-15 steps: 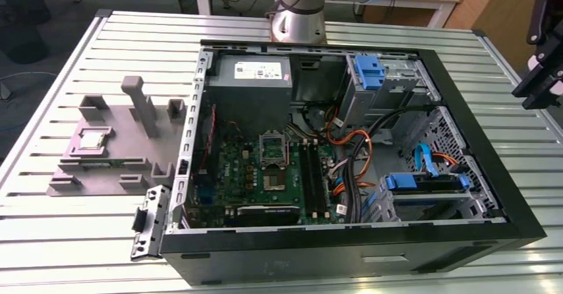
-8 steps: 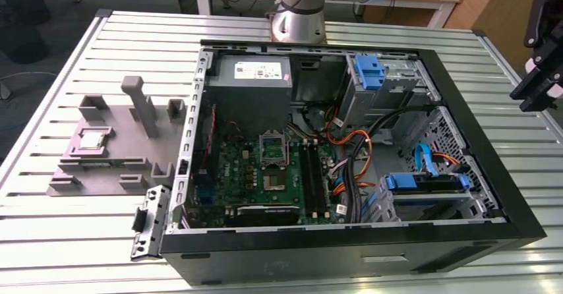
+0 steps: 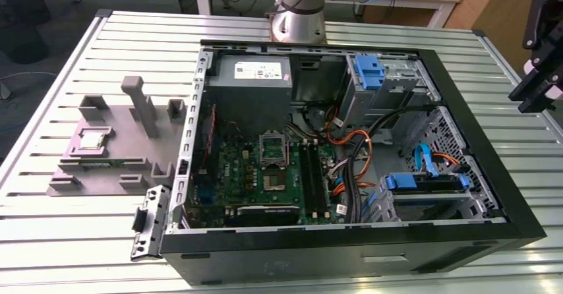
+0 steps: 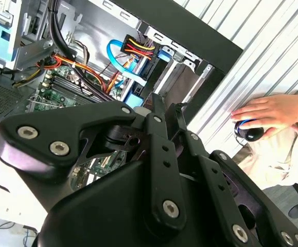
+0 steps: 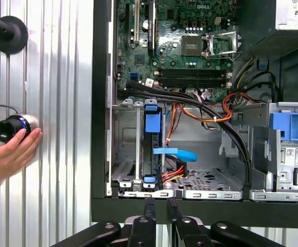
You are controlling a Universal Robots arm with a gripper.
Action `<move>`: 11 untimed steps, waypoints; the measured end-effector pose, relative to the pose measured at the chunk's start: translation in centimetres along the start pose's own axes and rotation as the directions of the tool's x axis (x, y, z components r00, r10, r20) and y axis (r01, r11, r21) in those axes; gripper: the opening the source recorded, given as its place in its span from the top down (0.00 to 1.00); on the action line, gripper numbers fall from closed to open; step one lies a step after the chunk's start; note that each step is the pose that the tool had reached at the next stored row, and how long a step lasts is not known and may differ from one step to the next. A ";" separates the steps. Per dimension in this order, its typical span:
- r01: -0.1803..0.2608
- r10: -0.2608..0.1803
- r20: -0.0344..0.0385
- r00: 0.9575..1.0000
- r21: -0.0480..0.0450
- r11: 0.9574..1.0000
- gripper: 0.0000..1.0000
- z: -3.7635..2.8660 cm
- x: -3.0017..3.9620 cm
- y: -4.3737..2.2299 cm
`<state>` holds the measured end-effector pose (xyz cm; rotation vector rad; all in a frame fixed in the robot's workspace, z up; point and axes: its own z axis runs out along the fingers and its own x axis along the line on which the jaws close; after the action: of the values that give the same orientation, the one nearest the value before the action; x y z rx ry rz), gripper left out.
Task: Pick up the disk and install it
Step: 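Insert the second disk wire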
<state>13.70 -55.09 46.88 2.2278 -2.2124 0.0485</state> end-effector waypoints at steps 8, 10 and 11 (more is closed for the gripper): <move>0.000 0.000 0.000 1.000 0.000 1.000 0.76 0.19 0.00 0.00; 0.000 0.000 0.000 1.000 0.000 1.000 0.76 0.23 0.00 0.00; 0.000 0.000 0.000 1.000 0.000 1.000 0.76 0.25 -0.01 0.00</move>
<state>13.70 -55.09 46.63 2.2279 -2.2123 0.0486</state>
